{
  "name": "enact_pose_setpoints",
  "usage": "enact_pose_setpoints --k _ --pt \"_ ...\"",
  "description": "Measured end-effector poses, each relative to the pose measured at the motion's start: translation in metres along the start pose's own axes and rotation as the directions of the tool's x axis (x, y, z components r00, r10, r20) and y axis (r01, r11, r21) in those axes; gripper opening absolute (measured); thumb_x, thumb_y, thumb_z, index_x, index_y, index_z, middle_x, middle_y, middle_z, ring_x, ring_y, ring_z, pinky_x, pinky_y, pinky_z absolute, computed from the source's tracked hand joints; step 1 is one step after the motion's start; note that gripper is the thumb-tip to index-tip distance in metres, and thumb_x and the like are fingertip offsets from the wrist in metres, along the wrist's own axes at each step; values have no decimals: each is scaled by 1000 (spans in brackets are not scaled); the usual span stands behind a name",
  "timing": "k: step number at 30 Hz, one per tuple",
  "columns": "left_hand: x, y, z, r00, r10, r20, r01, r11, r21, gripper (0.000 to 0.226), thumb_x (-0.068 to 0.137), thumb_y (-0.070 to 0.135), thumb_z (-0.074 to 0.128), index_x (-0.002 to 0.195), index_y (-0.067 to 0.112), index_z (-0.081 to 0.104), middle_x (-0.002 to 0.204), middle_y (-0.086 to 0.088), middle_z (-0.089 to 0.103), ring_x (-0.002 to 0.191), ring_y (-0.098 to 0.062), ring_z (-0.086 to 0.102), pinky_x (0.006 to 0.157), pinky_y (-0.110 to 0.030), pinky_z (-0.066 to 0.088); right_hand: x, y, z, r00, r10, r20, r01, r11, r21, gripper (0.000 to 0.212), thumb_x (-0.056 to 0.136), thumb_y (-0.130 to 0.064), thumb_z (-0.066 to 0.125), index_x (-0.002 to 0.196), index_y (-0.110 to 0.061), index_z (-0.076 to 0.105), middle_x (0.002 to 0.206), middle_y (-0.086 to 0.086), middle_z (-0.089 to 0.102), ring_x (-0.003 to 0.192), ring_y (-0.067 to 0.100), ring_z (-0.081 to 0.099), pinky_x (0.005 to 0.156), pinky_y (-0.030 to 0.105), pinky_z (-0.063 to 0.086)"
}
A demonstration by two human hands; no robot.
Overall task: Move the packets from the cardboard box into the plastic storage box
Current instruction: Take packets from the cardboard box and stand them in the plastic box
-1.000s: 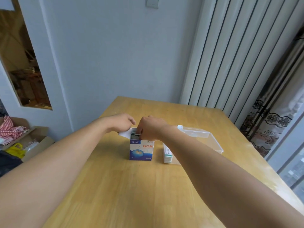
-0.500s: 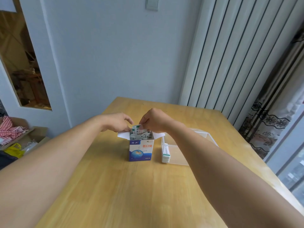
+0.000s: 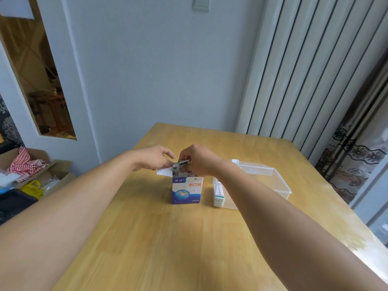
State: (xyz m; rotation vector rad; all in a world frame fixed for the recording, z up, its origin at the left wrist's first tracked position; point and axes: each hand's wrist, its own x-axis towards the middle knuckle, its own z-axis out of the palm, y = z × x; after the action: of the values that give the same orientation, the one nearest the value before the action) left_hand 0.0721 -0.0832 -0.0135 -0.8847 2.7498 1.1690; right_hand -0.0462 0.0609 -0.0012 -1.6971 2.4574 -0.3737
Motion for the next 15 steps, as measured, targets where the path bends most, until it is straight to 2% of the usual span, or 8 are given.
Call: enact_pose_setpoints --k 3,5,7,8,10,11,13,15 --pt "1 -2 -2 1000 8 1 -8 1000 -2 29 98 30 62 126 29 61 129 3 62 119 -18 56 103 -35 46 -4 6 -12 994 16 -104 -3 993 122 12 93 -16 71 106 -17 70 102 5 72 85 21 69 58 30 55" --pt "0 1 -5 998 42 -39 -45 997 -61 29 99 16 55 123 30 62 133 3 61 124 -15 54 112 -37 42 -7 9 -21 985 29 -171 5 981 193 6 94 -14 71 98 -18 69 91 5 74 78 21 71 67 39 61" --pt "-4 15 -9 988 112 -110 -129 977 -169 38 92 5 52 118 30 64 130 4 64 124 -12 55 115 -40 39 -9 14 -30 973 45 -228 13 969 247 8 93 -13 71 92 -20 67 81 4 73 73 21 72 71 43 62" --pt "-8 23 -11 979 149 -140 -177 959 -222 40 84 7 55 116 30 65 127 5 66 125 -11 55 116 -41 37 -11 15 -35 965 60 -255 14 960 279 9 93 -14 71 90 -21 67 79 4 74 71 21 73 69 42 63" --pt "-15 42 -12 963 241 -124 -268 911 -314 53 70 16 60 122 27 65 125 6 69 125 -9 58 114 -36 39 -15 20 -47 948 83 -307 22 946 325 7 93 -14 70 90 -20 68 78 5 75 68 19 72 66 38 61" --pt "-18 50 -12 953 290 -91 -303 888 -346 57 70 18 65 126 25 64 124 6 71 123 -7 59 111 -32 40 -18 22 -54 941 85 -329 33 941 338 5 92 -14 70 91 -19 69 78 4 75 68 17 71 66 35 59" --pt "-20 68 -8 927 373 -42 -361 855 -373 53 77 20 78 129 21 64 122 5 73 118 -8 64 105 -28 43 -29 26 -67 929 72 -364 67 931 358 2 91 -17 72 91 -19 71 78 -1 74 71 16 70 68 33 54" --pt "-25 89 2 914 404 -28 -385 846 -370 39 85 17 80 121 14 67 110 2 76 101 -9 71 91 -23 50 -46 31 -80 916 60 -397 105 919 379 3 91 -21 73 90 -20 71 79 -3 75 76 21 69 72 36 53"
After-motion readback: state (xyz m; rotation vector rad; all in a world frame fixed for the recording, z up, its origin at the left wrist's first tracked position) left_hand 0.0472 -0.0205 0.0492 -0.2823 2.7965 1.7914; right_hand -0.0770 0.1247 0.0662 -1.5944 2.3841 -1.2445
